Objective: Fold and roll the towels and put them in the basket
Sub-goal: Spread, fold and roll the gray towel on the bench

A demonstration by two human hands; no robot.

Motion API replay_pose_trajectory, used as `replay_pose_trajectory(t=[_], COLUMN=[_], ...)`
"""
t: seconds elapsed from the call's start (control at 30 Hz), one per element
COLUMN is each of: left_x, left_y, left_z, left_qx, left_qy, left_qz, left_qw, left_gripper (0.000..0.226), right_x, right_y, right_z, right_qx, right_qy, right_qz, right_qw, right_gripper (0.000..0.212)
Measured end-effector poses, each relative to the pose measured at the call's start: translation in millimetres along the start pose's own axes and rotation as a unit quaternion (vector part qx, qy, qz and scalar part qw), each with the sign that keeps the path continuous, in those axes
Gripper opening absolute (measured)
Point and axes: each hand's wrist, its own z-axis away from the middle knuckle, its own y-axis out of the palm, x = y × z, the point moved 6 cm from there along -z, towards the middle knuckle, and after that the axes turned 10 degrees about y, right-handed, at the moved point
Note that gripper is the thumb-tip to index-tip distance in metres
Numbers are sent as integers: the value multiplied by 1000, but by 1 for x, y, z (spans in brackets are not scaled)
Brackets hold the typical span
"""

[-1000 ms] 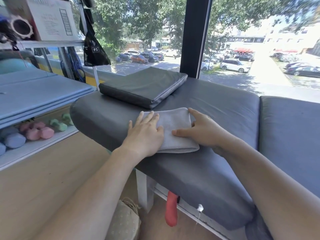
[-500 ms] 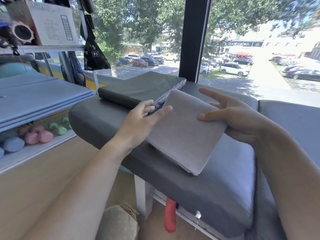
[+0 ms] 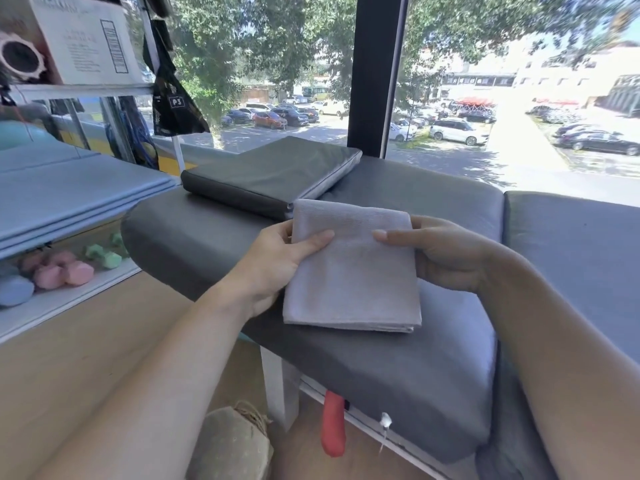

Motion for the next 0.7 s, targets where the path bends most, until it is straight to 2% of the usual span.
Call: replay_pose_trajectory(t=[0.1,0.23,0.33,0.4,0.57,0.7], left_x=[0,0,-5,-8,-7,-3], left_y=[-9,-24,-30,-35,-44,-47], left_z=[-2,-4,-2,-1,-5,-7], left_qx=[-3,41,86,78,29,21], left_qy=[-3,-6,35,66,109,128], left_qz=[-6,-34,-98,-136,-148,-154], left_qw=[1000,999,991,985,982,980], left_gripper=[23,31,49,52,42,33], right_x=[-11,-8,-8,-7,-1,-2], right_y=[4,1,1,3,5,8], right_z=[-5,-9,-10,-11,-11,-10], right_qx=[13,-17,-40,-53,-88,-93], right_qy=[33,-1,-24,-43,-120,-159], right_qz=[8,33,49,55,61,83], right_qw=[999,999,998,996,987,979], right_gripper=[47,43,45,46,44,40])
